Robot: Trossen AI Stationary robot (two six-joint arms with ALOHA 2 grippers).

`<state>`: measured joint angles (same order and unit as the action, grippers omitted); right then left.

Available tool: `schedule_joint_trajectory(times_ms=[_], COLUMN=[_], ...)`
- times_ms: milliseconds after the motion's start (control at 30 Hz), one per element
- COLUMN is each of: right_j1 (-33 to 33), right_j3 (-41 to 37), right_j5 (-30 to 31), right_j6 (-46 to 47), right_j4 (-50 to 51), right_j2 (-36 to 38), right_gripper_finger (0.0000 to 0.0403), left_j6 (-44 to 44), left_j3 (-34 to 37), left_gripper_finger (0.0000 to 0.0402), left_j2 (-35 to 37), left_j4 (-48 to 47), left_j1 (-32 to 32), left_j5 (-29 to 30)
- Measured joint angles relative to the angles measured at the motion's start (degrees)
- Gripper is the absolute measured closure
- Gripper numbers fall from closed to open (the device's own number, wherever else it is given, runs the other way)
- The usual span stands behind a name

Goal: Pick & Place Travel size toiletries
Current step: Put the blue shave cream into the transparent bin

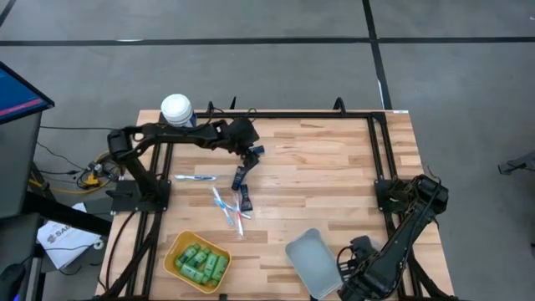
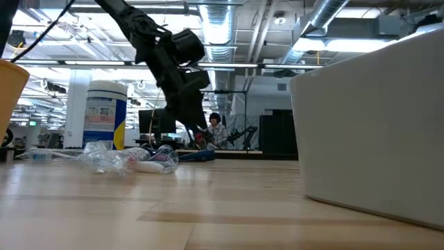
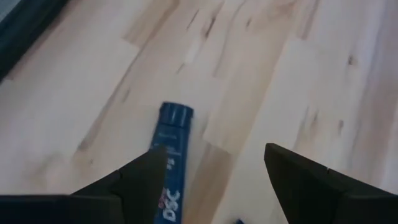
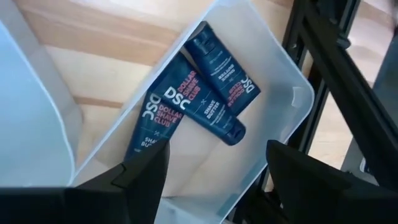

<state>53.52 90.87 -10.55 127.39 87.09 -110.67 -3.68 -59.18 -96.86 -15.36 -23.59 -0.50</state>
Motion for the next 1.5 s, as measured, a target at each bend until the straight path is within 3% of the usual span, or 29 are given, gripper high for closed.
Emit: schedule_joint_trajectory(times_ms=[500, 933, 1300, 1500], right_j1=[0.0, 0.0, 0.0, 0.0], right_j3=[0.0, 0.0, 0.0, 1.2], right_j5=[-0.3, -0.3, 0.1, 5.0], right_j6=[-3.3, -3.5, -3.5, -4.2], right_j4=[-5.3, -8.4, -10.2, -11.2], right_j2=[0.0, 0.0, 0.0, 0.0], right_gripper_finger=[0.0143, 0.0143, 0.0143, 0.0143], left_j6=[0.9, 0.1, -3.2, -5.9], left_j3=[-5.0, -5.4, -5.3, -4.7], left_gripper_finger=[0.0134, 0.0141, 0.0245, 0.0285], left_j2=[-10.7, -15.6, -15.5, -12.6], left_j4=[-0.4, 0.6, -0.1, -2.0], left_j1=[0.0, 0.2, 0.6, 0.8], left_j5=[7.7, 5.2, 3.3, -0.9])
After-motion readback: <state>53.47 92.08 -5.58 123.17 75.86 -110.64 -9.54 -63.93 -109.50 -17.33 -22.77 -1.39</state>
